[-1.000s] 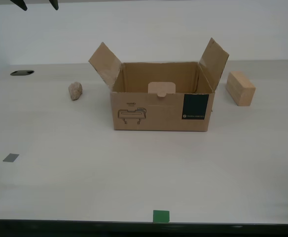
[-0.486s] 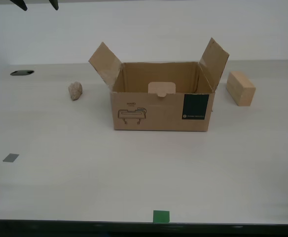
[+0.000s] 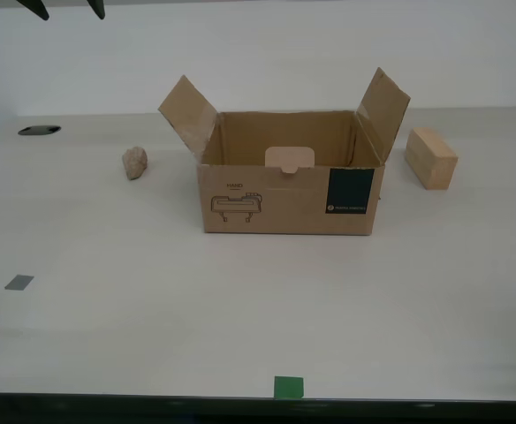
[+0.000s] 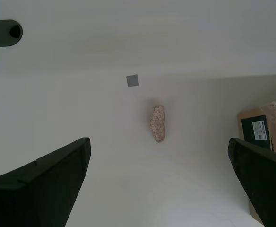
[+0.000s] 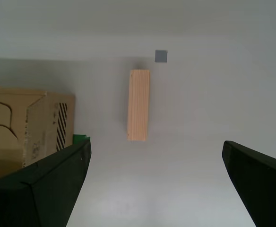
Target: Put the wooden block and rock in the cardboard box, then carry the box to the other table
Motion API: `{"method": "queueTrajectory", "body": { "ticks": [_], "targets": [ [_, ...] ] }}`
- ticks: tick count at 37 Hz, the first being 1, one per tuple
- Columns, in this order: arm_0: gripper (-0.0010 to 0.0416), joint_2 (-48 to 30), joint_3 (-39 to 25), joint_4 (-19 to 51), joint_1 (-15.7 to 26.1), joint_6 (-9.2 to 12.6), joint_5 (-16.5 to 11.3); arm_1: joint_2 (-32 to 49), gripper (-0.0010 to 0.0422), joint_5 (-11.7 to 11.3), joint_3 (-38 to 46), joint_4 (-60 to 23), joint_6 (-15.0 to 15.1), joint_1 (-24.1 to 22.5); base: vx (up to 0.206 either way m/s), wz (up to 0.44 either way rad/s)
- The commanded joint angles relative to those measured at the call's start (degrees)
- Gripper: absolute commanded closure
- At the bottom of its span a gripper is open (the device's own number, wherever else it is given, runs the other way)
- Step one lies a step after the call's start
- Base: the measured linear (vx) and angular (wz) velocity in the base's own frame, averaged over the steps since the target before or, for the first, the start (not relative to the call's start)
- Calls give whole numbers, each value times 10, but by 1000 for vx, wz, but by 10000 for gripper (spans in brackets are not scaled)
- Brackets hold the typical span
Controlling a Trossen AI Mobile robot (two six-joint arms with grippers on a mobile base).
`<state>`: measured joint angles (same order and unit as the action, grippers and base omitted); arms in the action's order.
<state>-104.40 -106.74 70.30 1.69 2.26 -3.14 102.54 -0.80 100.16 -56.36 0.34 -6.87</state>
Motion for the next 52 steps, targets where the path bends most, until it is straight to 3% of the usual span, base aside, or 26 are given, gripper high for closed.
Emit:
{"method": "queueTrajectory", "body": {
  "ticks": [1, 27, 52],
  "targets": [
    [18, -25, 0, 0, 2, -10, -1, 0, 14, 0, 0, -2, 1, 0, 0, 0],
    [18, -166, -1, -55, 15, -34, -2, 0, 14, 0, 0, -9, -4, 0, 0, 0],
    [18, -285, -1, -101, 33, -38, -1, 0, 14, 0, -1, -14, -6, 0, 0, 0]
  ]
}}
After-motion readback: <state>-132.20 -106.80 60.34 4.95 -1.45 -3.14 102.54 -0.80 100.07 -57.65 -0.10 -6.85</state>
